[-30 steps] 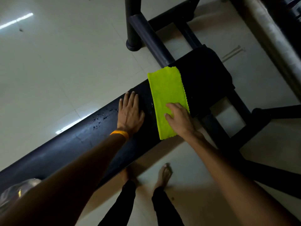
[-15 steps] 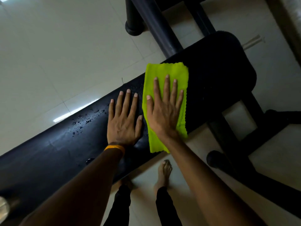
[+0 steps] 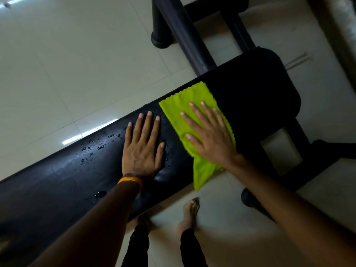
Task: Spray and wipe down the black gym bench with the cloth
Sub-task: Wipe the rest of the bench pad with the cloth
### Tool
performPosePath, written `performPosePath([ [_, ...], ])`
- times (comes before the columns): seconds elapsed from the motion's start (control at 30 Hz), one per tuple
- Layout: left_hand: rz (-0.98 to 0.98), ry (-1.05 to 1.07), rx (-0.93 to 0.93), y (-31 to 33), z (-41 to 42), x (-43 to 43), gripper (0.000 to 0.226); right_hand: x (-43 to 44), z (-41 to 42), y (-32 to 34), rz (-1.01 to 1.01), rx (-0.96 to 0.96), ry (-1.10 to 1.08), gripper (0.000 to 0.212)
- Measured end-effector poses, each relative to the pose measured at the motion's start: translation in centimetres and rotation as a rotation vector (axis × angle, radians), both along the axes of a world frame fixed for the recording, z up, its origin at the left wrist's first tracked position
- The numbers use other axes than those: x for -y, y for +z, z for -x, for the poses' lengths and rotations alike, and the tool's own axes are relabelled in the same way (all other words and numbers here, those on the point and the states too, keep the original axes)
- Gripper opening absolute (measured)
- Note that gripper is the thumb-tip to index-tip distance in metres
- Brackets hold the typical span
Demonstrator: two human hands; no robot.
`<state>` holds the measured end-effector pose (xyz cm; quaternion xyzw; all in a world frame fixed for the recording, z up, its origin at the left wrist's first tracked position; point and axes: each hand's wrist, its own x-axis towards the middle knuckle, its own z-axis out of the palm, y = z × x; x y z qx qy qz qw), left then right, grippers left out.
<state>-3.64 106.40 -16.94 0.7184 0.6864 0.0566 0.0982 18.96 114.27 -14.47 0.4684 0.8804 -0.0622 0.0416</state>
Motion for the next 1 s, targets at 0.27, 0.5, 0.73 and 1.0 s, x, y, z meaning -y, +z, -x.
performPosePath([
  [0.27,0.043,0.004,-0.006,0.4,-0.2,-0.1,0.07,1.8,-0.7,-0.5,-0.129,-0.03,-0.615,0.063],
  [0.5,0.046,-0.008,0.008,0.6,-0.4,0.3,0.067,-1.6,-8.2,-0.9,-0.118,-0.023,-0.502,0.067],
  [0.73,-0.043,-0.167,0.16,2.6,-4.1,-4.1,0.069,3.3,-3.8,-1.3,-0.155,-0.073,-0.773,0.065],
  [1.0,-0.048,-0.312,0.042,0.1,-9.5,-10.3,0.074,-4.4,-12.9,-2.2,-0.203,-0.167,-1.122,0.069],
])
